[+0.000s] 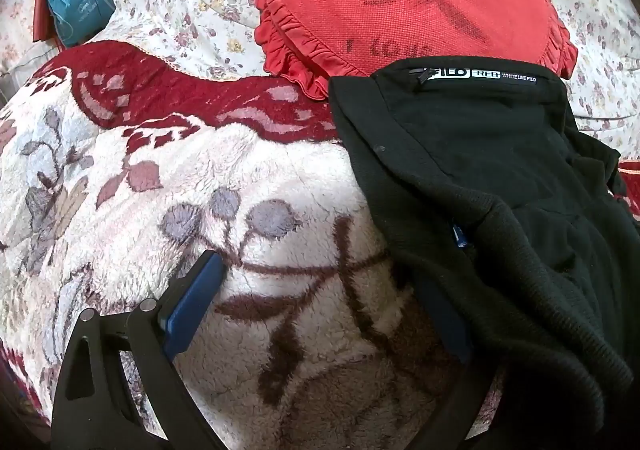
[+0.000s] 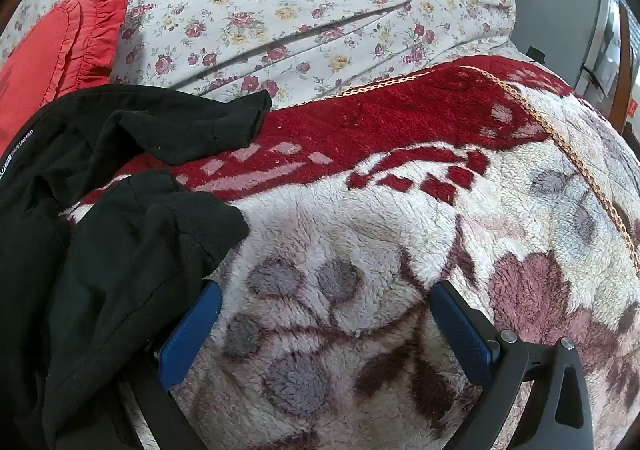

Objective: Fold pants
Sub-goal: 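Lower the left gripper onto the black pants waistband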

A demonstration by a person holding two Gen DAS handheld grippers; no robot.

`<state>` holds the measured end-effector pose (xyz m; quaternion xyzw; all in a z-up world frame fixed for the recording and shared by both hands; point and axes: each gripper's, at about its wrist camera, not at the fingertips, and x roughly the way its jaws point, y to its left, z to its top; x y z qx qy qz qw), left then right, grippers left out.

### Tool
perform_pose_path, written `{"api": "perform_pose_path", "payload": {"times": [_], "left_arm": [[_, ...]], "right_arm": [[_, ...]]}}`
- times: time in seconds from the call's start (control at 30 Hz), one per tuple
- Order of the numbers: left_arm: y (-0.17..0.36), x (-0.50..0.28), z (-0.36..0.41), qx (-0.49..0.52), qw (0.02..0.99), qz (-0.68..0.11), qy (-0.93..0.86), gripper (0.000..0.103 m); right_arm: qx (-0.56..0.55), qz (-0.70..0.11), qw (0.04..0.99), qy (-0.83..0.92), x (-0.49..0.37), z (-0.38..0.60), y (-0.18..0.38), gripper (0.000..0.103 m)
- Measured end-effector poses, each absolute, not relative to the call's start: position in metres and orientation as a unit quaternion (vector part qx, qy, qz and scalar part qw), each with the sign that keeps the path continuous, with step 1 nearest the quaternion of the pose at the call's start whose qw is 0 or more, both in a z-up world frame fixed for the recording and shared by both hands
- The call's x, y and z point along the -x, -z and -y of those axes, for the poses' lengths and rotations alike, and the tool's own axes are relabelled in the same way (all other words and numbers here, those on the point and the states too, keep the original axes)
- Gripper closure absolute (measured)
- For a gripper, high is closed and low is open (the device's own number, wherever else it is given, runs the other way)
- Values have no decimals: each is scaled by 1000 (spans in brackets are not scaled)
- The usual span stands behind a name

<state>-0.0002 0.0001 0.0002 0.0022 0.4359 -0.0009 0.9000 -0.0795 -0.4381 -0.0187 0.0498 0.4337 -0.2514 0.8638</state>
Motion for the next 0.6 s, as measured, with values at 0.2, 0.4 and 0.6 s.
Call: {"api": "perform_pose_path", "payload": {"times": [0.2,0.4,0.6], "left_arm": [[-8,4,-7,-8,883,-469,21,7],[-33,29,-44,56,877,-478,17,7],[-75,71,-47,67,889,-450,45,7]], "right_arm": [[-50,-434,864,251,79,438,18,0],[-48,-434,863,253,78,438,19,0],[-50,-434,864,251,79,440,18,0]]}}
